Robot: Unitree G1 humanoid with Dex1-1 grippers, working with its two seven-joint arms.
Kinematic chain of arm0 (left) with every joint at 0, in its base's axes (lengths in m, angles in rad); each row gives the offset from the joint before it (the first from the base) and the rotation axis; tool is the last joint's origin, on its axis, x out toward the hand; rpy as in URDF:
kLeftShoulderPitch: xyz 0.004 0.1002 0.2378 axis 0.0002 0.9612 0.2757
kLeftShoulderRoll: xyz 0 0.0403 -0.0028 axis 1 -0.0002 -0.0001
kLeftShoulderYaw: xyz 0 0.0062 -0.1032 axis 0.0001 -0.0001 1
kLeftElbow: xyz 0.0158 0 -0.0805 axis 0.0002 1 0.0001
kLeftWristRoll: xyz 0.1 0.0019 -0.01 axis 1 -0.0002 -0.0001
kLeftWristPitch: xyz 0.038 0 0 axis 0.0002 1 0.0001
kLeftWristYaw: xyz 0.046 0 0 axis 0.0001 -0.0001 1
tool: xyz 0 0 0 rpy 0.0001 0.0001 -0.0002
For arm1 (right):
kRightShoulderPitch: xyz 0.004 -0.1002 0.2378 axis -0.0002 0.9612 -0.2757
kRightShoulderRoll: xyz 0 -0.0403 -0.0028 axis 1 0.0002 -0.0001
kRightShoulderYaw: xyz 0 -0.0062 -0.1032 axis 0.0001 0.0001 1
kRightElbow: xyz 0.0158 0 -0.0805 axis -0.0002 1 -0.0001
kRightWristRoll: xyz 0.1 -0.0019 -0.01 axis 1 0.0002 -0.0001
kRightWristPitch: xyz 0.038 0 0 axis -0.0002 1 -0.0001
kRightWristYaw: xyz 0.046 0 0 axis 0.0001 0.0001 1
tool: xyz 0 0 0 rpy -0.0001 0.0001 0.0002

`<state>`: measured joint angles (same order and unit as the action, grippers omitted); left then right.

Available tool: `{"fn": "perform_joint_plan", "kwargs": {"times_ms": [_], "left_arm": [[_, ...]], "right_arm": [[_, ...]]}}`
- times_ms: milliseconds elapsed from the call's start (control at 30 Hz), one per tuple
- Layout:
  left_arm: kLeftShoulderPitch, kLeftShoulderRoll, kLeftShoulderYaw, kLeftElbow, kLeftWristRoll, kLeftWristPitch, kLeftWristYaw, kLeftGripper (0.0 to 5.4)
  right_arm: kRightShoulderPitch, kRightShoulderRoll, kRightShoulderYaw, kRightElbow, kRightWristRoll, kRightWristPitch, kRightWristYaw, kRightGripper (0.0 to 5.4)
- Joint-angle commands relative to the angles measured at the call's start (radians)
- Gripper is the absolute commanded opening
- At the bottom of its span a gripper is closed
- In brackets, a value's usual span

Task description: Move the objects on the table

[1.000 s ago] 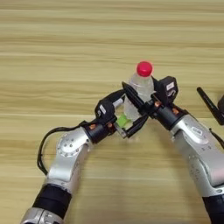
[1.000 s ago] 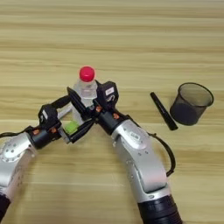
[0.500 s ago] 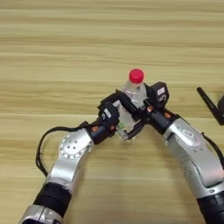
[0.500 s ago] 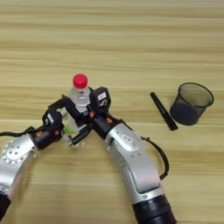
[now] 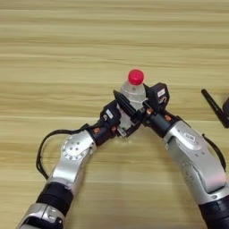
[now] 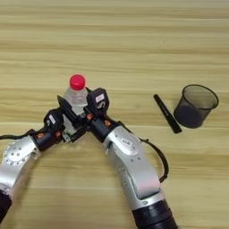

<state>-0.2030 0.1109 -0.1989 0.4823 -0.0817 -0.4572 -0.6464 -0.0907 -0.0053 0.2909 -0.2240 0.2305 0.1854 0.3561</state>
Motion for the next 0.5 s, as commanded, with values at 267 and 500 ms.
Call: {"fn": "perform_joint_plan", "kwargs": {"times_ms": [267, 500], "left_arm": [[-0.014, 0.009, 0.02, -0.013, -0.035, 0.009, -0.032, 3.36], [-0.024, 0.007, 0.041, -0.006, -0.035, 0.009, -0.016, 3.24]], "right_arm": [[-0.018, 0.012, -0.011, 0.02, -0.012, -0.026, -0.003, 3.25], [-0.001, -0.013, 0.018, -0.007, 0.014, -0.012, 0.064, 4.39]]}}
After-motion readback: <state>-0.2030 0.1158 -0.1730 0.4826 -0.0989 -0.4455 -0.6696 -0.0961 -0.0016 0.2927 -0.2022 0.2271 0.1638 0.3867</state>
